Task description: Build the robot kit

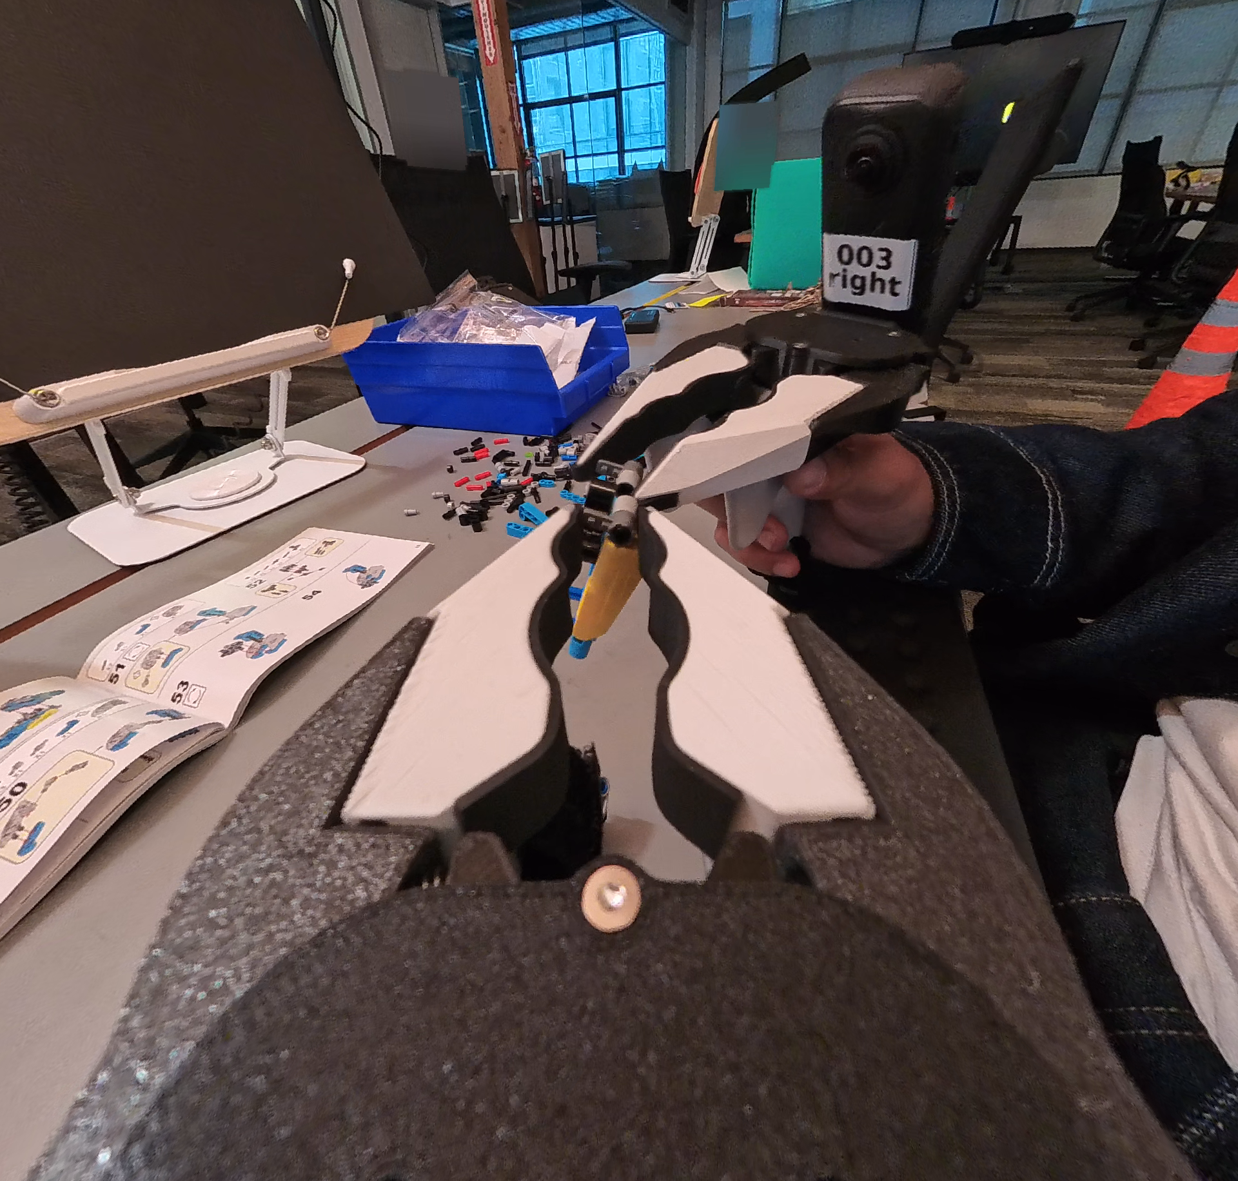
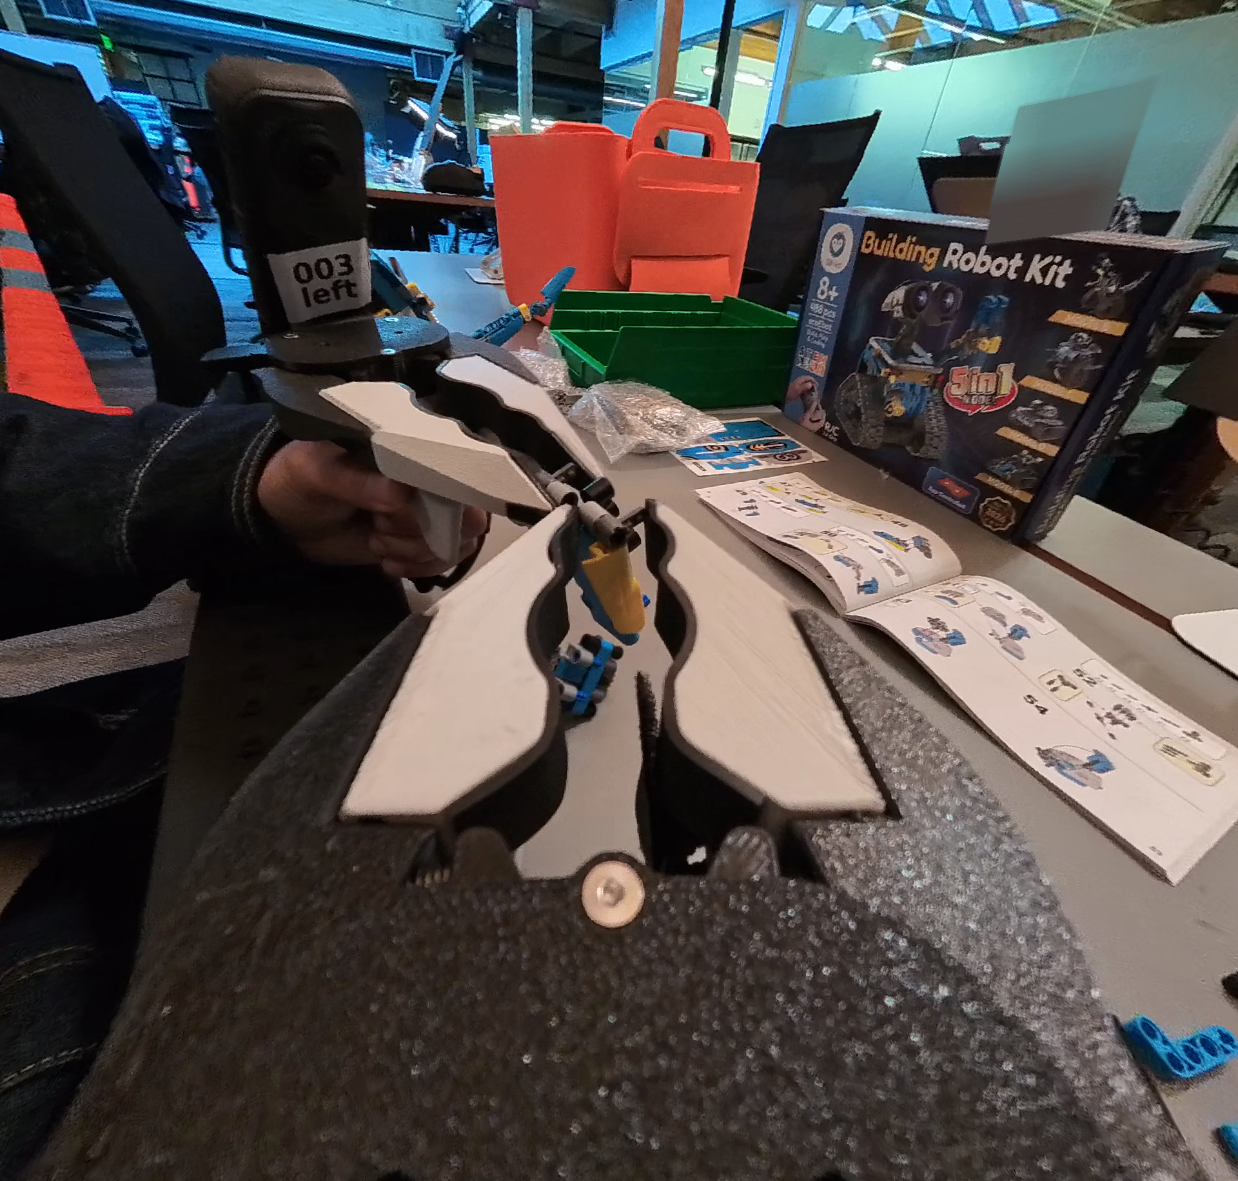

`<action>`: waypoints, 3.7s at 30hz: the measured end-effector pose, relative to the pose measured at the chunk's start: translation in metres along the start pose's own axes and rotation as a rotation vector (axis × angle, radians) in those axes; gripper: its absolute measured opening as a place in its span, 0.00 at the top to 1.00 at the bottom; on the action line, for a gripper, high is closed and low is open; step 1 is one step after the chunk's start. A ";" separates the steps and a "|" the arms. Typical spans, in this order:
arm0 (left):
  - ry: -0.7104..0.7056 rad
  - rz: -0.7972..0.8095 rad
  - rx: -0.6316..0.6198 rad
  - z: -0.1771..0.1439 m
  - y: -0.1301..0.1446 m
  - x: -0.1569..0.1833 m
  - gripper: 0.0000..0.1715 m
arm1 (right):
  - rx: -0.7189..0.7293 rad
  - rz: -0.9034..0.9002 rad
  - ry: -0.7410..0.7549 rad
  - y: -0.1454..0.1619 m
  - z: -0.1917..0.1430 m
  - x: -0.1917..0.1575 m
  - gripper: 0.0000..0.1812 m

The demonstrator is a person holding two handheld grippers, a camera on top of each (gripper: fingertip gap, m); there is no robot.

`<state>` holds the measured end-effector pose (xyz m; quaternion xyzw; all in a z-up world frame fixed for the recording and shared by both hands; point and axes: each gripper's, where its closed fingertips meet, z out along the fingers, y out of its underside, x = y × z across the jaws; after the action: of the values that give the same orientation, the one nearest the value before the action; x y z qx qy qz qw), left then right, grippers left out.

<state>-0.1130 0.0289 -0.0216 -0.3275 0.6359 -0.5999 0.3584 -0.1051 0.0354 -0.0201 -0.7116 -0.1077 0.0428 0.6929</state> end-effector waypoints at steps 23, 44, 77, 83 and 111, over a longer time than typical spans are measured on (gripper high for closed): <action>0.022 0.032 -0.041 0.004 0.007 0.007 0.91 | -0.025 0.051 -0.117 0.009 -0.006 -0.003 0.90; -0.356 0.314 -0.146 -0.003 0.016 -0.041 0.91 | 0.050 0.301 0.026 0.009 -0.016 0.042 0.87; -0.447 0.349 -0.178 -0.013 0.021 -0.064 0.91 | -0.026 0.228 0.056 0.020 -0.011 0.038 0.89; -0.442 0.332 -0.165 -0.015 0.020 -0.063 0.91 | -0.042 0.227 0.061 0.023 -0.009 0.039 0.88; -0.049 -0.582 0.146 -0.002 0.004 -0.048 0.91 | -0.257 -0.183 0.434 0.034 0.036 0.026 0.73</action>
<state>-0.0890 0.0707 -0.0221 -0.4838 0.4615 -0.7136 0.2093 -0.0839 0.0751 -0.0530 -0.7736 -0.0249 -0.1876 0.6048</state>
